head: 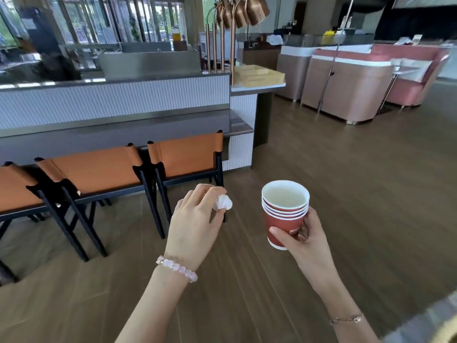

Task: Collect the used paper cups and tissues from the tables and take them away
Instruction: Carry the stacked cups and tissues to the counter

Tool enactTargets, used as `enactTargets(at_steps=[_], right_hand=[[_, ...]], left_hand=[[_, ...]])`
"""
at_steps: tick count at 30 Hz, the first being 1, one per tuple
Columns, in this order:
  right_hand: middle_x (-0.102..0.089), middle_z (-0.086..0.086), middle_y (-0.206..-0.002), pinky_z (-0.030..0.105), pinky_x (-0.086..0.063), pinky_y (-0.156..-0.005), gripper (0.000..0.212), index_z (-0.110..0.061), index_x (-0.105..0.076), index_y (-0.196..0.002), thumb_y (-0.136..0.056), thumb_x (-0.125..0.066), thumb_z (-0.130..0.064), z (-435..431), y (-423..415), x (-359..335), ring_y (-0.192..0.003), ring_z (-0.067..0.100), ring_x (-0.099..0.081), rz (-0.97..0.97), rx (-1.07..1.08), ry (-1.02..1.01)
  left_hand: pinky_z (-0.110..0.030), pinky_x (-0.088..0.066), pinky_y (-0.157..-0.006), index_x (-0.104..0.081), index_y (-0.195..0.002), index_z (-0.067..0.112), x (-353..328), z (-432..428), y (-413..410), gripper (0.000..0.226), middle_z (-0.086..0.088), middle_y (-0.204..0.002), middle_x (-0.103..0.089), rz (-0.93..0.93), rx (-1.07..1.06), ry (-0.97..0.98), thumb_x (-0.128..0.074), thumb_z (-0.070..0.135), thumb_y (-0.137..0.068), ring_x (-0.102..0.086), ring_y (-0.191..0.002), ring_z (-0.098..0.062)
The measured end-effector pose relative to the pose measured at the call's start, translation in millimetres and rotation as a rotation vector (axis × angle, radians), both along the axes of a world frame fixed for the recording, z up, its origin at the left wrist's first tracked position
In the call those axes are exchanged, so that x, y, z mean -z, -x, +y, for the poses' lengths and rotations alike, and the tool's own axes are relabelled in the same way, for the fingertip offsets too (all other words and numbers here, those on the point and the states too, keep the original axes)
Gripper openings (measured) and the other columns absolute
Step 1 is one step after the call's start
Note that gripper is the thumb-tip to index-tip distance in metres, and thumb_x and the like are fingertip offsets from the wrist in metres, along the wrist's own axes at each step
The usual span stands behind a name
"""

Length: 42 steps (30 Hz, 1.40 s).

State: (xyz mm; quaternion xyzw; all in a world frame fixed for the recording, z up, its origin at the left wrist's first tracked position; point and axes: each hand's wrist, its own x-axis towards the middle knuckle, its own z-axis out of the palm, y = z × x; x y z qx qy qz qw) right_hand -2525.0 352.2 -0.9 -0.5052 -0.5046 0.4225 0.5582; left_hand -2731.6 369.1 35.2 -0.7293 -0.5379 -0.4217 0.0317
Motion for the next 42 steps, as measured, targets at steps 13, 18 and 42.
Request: enactTargets(at_steps=[13, 18, 42], right_hand=[[-0.065, -0.003, -0.109, 0.006, -0.048, -0.065, 0.059, -0.018, -0.049, -0.124, -0.075, -0.074, 0.002, 214.6, -57.0, 14.5, -0.084, -0.007, -0.064, 0.003, 0.111, 0.012], [-0.066, -0.003, -0.106, 0.006, -0.048, -0.066, 0.055, -0.02, -0.052, -0.12, -0.074, -0.075, 0.0, 307.9, -104.6, 6.2, -0.083, -0.006, -0.064, -0.016, 0.146, 0.015], [-0.067, -0.01, -0.104, 0.009, -0.049, -0.069, 0.059, -0.026, -0.05, -0.121, -0.073, -0.078, -0.006, 685.1, -276.1, 9.8, -0.086, -0.005, -0.064, -0.058, 0.409, 0.064]], left_hand=[[-0.036, -0.05, -0.074, -0.06, -0.099, 0.02, 24.2, 235.2, -52.3, 0.024, 0.008, -0.099, -0.059, 0.057, 0.083, 0.06, -0.069, 0.009, -0.079, -0.057, -0.084, -0.015], [-0.032, -0.05, -0.068, -0.06, -0.095, 0.021, 24.8, 341.3, -93.5, 0.025, 0.01, -0.095, -0.057, 0.058, 0.106, 0.105, -0.071, 0.009, -0.077, -0.056, -0.079, -0.015], [-0.028, -0.045, -0.06, -0.058, -0.092, 0.018, 18.3, 773.0, -296.5, 0.023, 0.009, -0.091, -0.055, 0.017, 0.389, 0.038, -0.072, 0.01, -0.076, -0.056, -0.074, -0.015]])
